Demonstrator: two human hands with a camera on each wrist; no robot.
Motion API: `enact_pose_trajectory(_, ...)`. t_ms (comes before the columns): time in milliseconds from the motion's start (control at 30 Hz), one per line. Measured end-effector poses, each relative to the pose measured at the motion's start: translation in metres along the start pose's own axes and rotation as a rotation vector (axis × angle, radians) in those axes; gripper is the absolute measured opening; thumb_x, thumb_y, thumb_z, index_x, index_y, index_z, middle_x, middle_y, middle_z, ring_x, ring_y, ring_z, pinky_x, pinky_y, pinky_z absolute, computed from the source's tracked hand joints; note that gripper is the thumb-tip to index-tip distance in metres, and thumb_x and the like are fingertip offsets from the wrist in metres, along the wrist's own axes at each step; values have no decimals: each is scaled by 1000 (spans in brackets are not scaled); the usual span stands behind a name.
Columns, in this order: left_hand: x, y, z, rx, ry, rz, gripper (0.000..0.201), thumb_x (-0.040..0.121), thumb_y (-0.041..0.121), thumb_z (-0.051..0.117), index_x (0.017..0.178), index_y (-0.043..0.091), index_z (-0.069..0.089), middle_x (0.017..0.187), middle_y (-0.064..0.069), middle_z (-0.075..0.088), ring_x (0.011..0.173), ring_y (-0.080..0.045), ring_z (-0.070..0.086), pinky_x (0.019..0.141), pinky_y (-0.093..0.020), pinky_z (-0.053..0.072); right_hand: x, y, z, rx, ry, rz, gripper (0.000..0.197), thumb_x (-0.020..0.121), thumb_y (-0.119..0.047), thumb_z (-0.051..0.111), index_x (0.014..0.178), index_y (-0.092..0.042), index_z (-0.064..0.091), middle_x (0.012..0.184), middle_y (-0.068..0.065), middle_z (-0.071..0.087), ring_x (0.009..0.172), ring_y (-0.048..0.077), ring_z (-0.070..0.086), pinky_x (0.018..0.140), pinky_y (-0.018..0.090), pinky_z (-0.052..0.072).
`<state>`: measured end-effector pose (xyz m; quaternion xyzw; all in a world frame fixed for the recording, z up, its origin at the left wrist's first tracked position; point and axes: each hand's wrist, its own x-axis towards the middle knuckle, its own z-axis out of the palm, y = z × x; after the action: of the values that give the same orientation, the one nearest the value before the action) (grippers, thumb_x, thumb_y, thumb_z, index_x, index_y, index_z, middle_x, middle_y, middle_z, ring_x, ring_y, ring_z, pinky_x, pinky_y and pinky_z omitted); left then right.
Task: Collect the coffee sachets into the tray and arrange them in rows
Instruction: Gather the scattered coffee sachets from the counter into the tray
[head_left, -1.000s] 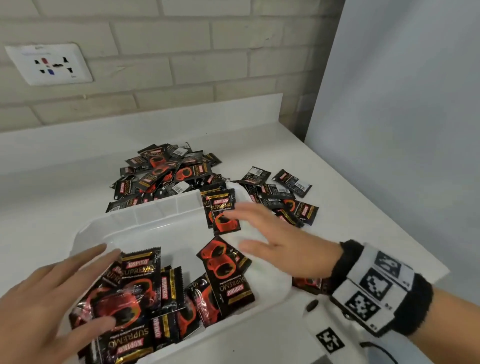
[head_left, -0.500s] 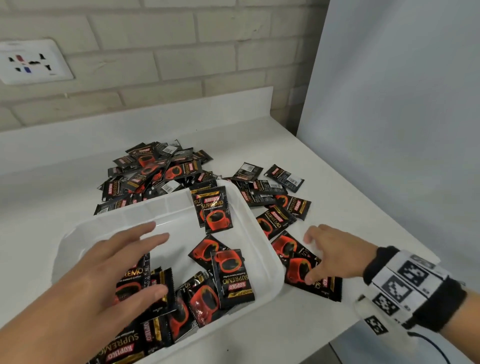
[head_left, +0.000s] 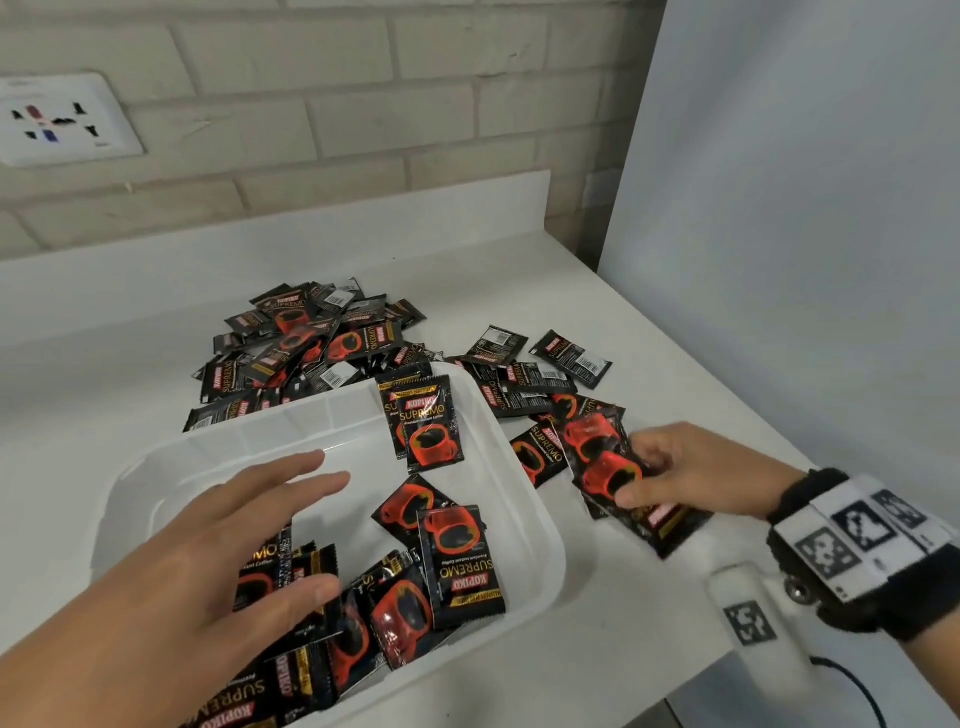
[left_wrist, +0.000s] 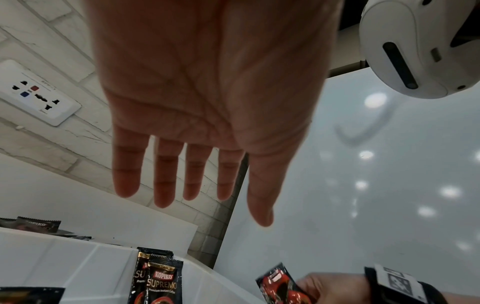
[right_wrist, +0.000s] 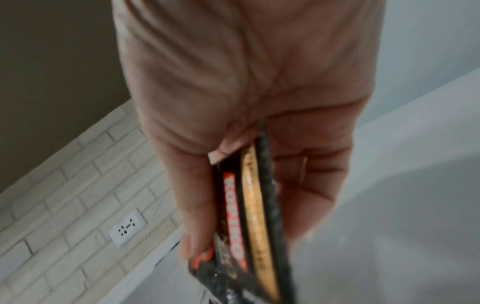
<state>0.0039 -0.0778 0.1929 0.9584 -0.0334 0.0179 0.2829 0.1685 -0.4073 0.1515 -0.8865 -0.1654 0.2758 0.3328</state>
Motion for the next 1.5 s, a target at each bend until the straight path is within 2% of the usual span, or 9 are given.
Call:
enact_pose_trajectory(100, 5, 6, 1, -11, -13, 10, 62, 64, 88, 36, 122, 68, 35, 135, 42, 34, 122, 18, 32, 86, -30, 43, 13, -15, -17, 52, -7, -49, 27, 74, 3, 72, 76, -13, 50, 55, -14, 63, 48, -3, 54, 52, 11, 43)
enact_pose_trajectory(267, 12, 14, 1, -4, -33, 25, 64, 60, 92, 31, 120, 71, 32, 134, 45, 30, 121, 23, 28, 85, -25, 40, 49, -45, -17, -514, -253, -71, 67, 79, -10, 69, 136, -25, 38, 126, 0, 53, 112, 14, 51, 89, 24, 38)
enact_pose_trajectory(400, 13, 15, 0, 14, -34, 34, 60, 65, 89, 33, 122, 69, 34, 135, 43, 32, 123, 20, 30, 83, -28, 42, 72, -58, -3, -689, -390, -37, 87, 78, -19, 72, 146, -23, 18, 148, 2, 34, 131, 19, 38, 102, 29, 34)
enact_pose_trajectory(567, 9, 10, -1, 10, -12, 8, 58, 68, 87, 35, 122, 67, 36, 135, 41, 34, 122, 17, 33, 84, -33, 46, 72, -56, 10, -966, -245, -134, 80, 71, -48, 72, 137, -21, 38, 120, 4, 55, 109, 20, 50, 77, 25, 39)
enact_pose_trajectory(667, 9, 7, 1, -1, -23, -4, 60, 67, 87, 36, 123, 67, 36, 136, 41, 33, 123, 16, 33, 86, -34, 45, 65, -43, 15, -1011, -194, -199, 69, 65, -57, 72, 114, -13, 52, 95, 0, 41, 90, 16, 39, 75, 30, 40)
enact_pose_trajectory(833, 12, 9, 2, -10, -38, 0, 58, 67, 87, 35, 122, 67, 36, 135, 41, 34, 121, 18, 33, 84, -31, 44, 41, -27, 4, -650, -315, -66, 41, 73, -39, 74, 99, -14, 55, 90, -5, 55, 87, 15, 53, 71, 27, 44)
enact_pose_trajectory(1000, 13, 10, 2, -50, -55, -6, 60, 63, 90, 35, 119, 71, 35, 132, 45, 33, 120, 21, 32, 84, -29, 43, 48, -18, -33, -284, -14, -38, 21, 74, -26, 75, 76, -26, 55, 74, -11, 57, 65, 5, 54, 59, 16, 42)
enact_pose_trajectory(1233, 13, 15, -2, -43, -60, -9, 58, 65, 89, 34, 120, 69, 36, 132, 43, 36, 118, 21, 35, 80, -23, 41, 79, -7, -15, -317, 29, 23, 37, 78, -34, 71, 107, -13, 64, 106, 0, 51, 104, 20, 51, 87, 26, 42)
enact_pose_trajectory(1500, 4, 7, -9, -86, -64, -104, 62, 59, 92, 34, 118, 73, 34, 128, 47, 35, 112, 22, 41, 82, -19, 44, 56, 7, -18, -215, -82, 88, 24, 74, -28, 75, 88, -14, 61, 85, 1, 67, 76, 13, 64, 71, 25, 52)
